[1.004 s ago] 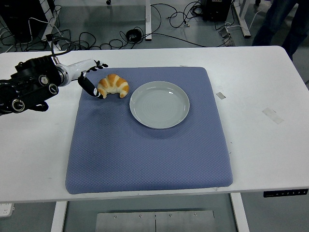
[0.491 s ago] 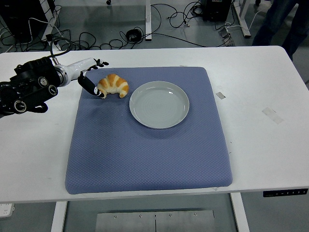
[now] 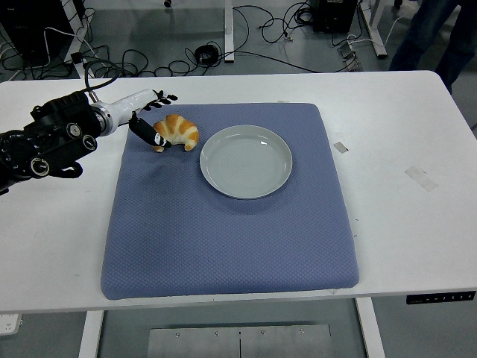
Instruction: Place the bread on the plate
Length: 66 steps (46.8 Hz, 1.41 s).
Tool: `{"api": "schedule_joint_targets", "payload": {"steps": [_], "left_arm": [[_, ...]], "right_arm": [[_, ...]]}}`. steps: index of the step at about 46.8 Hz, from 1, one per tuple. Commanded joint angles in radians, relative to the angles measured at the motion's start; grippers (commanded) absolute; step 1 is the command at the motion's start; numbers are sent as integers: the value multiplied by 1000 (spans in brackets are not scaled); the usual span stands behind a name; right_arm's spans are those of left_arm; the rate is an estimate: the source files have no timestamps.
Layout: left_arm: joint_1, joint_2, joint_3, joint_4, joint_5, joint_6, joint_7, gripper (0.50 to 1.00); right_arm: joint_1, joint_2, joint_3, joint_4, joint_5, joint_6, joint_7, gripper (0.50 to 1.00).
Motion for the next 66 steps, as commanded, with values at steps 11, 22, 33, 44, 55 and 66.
{"api": "schedule_joint_targets", "payload": {"steps": [11,22,33,44,55,66], "left_arm": [[28,-36,6,36,-2,25,0,834],[32,-44,6,38,-2,35,0,677],[-1,-23,-10,44,-17,35,2,500],[-45,16,-28,26,-171,-43,20,500],[-74,2,-46,-80,-251,-35,31,500],[-74,-21,-94,-210,-248,-18,84,500]], "right_arm": [[-1,0,0,0,0,0,0,1000],[0,0,0,0,0,0,0,1000],[0,0,0,0,0,0,0,1000],[0,0,0,0,0,0,0,1000],[0,0,0,-1,0,0,0,1000],[0,0,0,0,0,0,0,1000]]}}
